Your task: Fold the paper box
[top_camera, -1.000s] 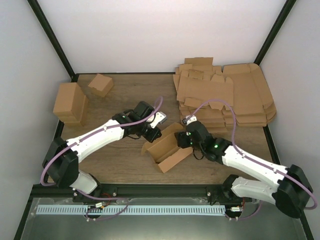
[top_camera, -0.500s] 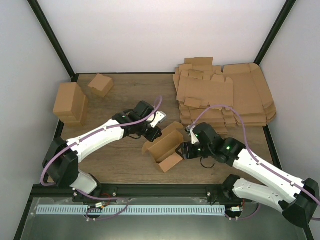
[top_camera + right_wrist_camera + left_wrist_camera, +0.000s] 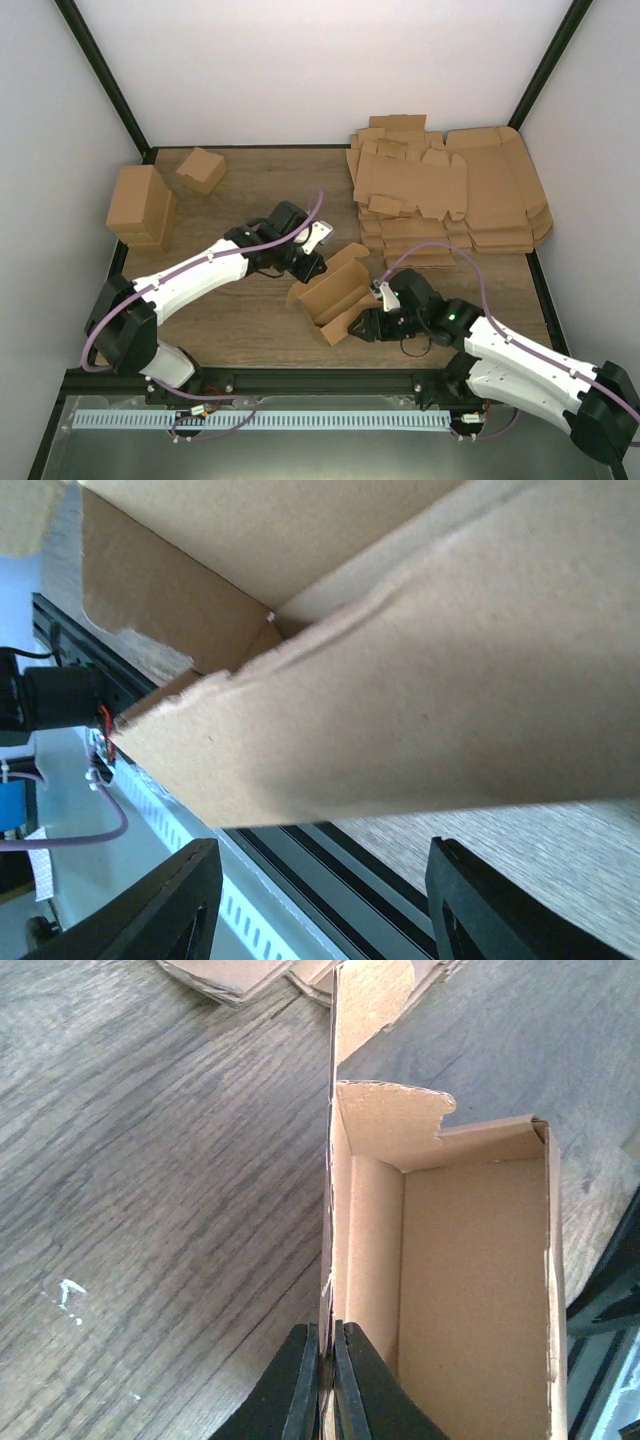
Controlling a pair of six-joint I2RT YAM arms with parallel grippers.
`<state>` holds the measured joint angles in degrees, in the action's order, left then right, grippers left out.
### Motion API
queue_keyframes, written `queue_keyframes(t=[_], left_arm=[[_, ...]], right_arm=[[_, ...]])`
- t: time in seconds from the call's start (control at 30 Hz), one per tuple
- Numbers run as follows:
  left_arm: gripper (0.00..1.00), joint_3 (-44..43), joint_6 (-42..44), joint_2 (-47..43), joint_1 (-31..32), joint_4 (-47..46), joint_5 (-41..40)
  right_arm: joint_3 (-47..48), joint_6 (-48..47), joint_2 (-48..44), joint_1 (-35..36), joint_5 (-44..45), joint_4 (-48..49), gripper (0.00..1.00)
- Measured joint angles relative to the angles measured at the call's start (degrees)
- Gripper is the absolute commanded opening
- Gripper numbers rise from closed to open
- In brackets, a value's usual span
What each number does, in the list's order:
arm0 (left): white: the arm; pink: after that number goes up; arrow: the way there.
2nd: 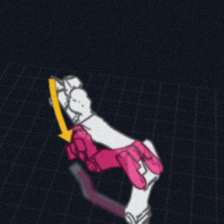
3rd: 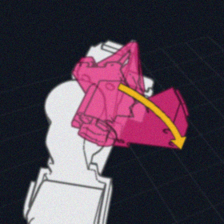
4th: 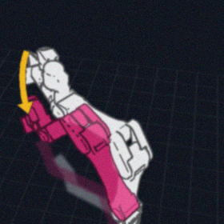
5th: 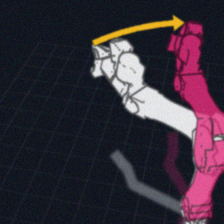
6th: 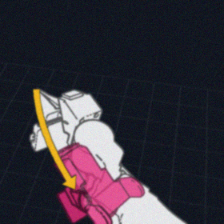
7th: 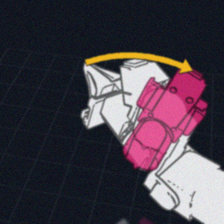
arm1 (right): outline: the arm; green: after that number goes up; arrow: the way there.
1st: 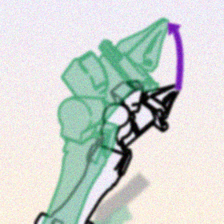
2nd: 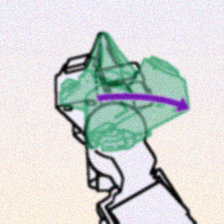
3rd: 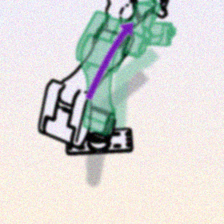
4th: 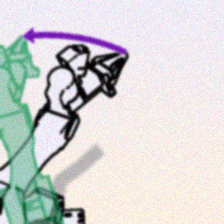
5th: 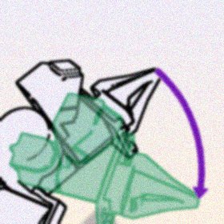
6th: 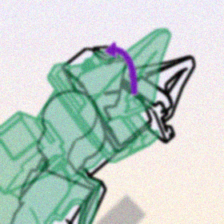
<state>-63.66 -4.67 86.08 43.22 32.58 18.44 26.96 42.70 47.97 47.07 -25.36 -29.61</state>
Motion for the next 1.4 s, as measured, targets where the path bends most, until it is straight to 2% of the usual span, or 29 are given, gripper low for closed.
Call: queue_keyframes(t=[0.1,0.33,0.53,0.7,0.93,1.23,1.3,1.4], left_arm=[[0.06,0.37,-1.03,0.00,0.00,-0.66,1.68],[0.06,1.92,-4.09,-0.02,-0.04,-2.97,6.47],[0.06,3.48,-6.62,-0.74,-0.26,-5.51,8.98],[0.06,4.81,-8.90,-1.07,-0.09,-7.02,12.33],[0.07,5.84,-11.82,-1.05,-0.04,-8.98,14.40],[0.14,6.08,-12.76,0.85,1.29,-10.67,18.99],[0.19,6.14,-12.79,1.64,1.51,-10.67,19.30],[0.42,6.14,-13.03,2.32,1.51,-10.86,19.71]], right_arm=[[-1.60,1.79,-0.76,0.00,-0.31,3.91,0.66],[-1.77,3.61,2.12,0.00,-0.13,11.76,0.69],[-2.51,4.46,2.38,0.00,-0.11,13.66,0.73],[-2.51,4.52,3.21,0.00,0.11,16.06,0.82],[-2.49,4.81,5.05,0.00,1.27,17.11,0.84],[-2.51,6.27,5.49,0.00,2.60,19.19,0.84],[-2.73,6.38,5.49,0.00,2.38,20.72,0.84],[-3.41,6.45,5.60,0.00,2.23,22.56,0.84]])
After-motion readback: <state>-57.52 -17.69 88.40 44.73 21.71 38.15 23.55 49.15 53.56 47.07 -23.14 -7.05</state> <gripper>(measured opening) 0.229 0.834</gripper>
